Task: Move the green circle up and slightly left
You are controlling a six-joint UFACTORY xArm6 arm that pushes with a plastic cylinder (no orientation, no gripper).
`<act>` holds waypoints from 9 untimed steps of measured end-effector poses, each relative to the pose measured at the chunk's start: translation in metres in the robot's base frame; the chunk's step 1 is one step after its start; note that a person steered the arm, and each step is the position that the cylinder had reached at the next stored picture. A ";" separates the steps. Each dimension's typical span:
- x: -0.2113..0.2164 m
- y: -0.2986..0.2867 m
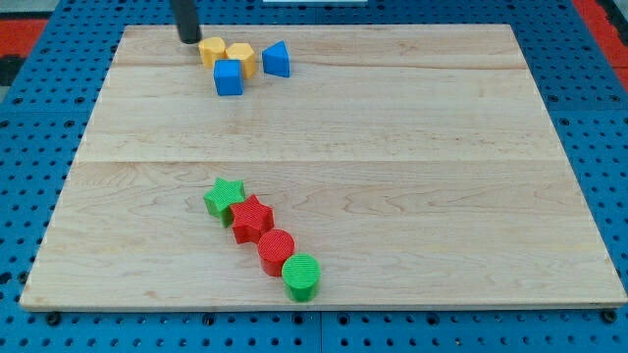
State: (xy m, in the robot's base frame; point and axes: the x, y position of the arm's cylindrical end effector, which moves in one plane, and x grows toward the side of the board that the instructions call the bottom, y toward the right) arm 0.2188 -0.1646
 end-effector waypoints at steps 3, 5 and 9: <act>0.261 -0.053; 0.400 0.030; 0.372 0.181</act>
State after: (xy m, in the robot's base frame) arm 0.5908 0.0161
